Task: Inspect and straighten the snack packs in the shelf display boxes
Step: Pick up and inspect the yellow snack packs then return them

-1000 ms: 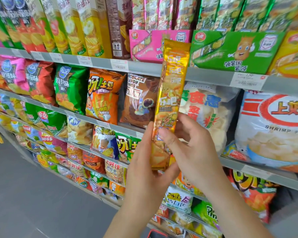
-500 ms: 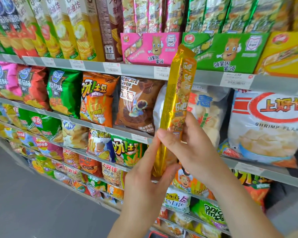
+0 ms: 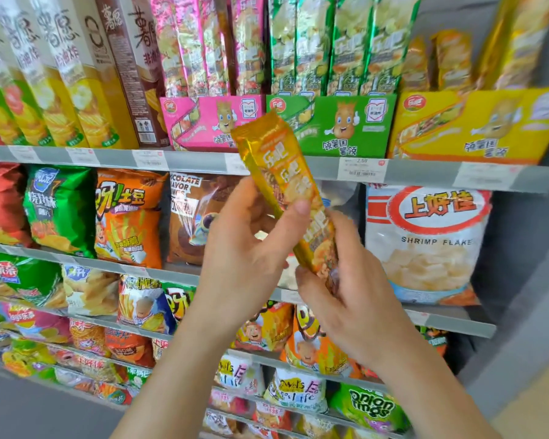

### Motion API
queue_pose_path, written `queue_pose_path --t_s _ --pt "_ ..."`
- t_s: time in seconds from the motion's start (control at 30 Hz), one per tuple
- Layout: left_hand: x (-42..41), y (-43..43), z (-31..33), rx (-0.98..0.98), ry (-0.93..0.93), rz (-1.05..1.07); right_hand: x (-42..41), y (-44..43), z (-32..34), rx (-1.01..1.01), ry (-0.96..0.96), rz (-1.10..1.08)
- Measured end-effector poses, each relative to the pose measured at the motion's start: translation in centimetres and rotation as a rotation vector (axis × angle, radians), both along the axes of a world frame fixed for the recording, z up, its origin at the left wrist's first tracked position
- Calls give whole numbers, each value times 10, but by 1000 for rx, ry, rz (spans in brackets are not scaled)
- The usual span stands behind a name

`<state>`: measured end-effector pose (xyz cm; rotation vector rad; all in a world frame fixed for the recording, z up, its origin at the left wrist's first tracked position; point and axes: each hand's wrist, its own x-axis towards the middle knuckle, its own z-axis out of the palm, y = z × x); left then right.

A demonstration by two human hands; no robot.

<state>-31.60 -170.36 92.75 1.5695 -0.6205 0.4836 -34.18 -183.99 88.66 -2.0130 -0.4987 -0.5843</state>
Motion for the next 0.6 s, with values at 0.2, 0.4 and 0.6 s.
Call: queue_pose_path --t_s 0.2,0.4,0.6 --pt "22 -37 48 -136 -126 -61 -1 -31 4 24 -36 -91" --pt "32 -85 97 113 -116 -236 -2 -68 28 74 -80 -404" --pt "37 -117 149 165 -303 -179 6 -108 76 -24 -239 -541"
